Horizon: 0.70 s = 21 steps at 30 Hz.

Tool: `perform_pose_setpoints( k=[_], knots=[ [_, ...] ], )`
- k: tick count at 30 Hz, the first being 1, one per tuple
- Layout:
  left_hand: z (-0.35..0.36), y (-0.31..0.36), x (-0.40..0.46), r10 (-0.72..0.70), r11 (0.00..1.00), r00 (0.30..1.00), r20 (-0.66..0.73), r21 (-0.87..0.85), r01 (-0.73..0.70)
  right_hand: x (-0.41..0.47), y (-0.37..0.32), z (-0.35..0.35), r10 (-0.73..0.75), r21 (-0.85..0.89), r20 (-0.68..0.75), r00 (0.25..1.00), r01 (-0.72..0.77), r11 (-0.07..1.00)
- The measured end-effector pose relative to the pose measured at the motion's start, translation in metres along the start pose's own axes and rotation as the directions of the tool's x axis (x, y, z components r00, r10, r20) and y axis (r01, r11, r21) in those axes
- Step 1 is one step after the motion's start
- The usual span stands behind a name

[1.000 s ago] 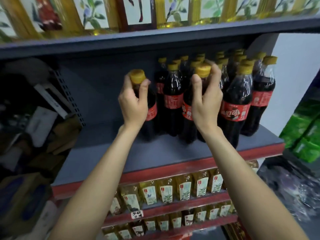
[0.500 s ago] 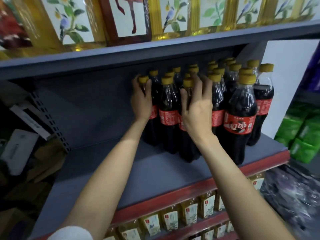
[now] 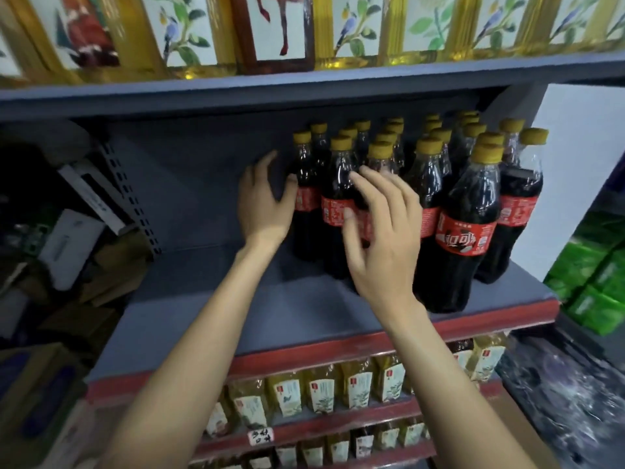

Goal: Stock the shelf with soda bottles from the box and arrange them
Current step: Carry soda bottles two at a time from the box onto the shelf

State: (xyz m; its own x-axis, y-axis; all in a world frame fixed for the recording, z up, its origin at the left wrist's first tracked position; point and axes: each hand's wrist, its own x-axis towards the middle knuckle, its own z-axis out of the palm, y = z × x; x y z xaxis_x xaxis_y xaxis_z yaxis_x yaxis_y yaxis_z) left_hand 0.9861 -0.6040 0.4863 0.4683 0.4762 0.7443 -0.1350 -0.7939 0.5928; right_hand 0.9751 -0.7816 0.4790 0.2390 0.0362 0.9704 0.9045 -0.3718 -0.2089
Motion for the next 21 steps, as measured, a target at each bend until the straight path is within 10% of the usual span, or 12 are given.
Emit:
perform_pose_setpoints(
  k=[7, 11, 15, 21],
  knots=[
    [-0.149, 0.023, -0.12, 0.014, 0.997, 0.941, -0.339, -0.062, -0.037, -0.049, -0.091, 0.003, -0.045, 0.471, -0.072, 0.996, 0.074, 0.879],
    [-0.236, 0.001, -0.197, -0.099, 0.993, 0.917, -0.387, 0.021, 0.116, -0.102, -0.165, 0.028, 0.004, 0.647, 0.214, 0.977, -0.144, 0.749],
    [-0.324, -0.042, -0.272, -0.374, 0.872, 0.863, -0.34, 0.189, 0.452, -0.169, -0.242, 0.059, -0.132, 0.636, 0.62, 0.773, -0.398, 0.661],
    [-0.451, -0.122, -0.384, -0.687, 0.51, 0.638, -0.347, 0.395, 0.764, -0.275, -0.36, 0.122, -0.357, 0.545, 0.824, 0.44, -0.442, 0.712]
  ],
)
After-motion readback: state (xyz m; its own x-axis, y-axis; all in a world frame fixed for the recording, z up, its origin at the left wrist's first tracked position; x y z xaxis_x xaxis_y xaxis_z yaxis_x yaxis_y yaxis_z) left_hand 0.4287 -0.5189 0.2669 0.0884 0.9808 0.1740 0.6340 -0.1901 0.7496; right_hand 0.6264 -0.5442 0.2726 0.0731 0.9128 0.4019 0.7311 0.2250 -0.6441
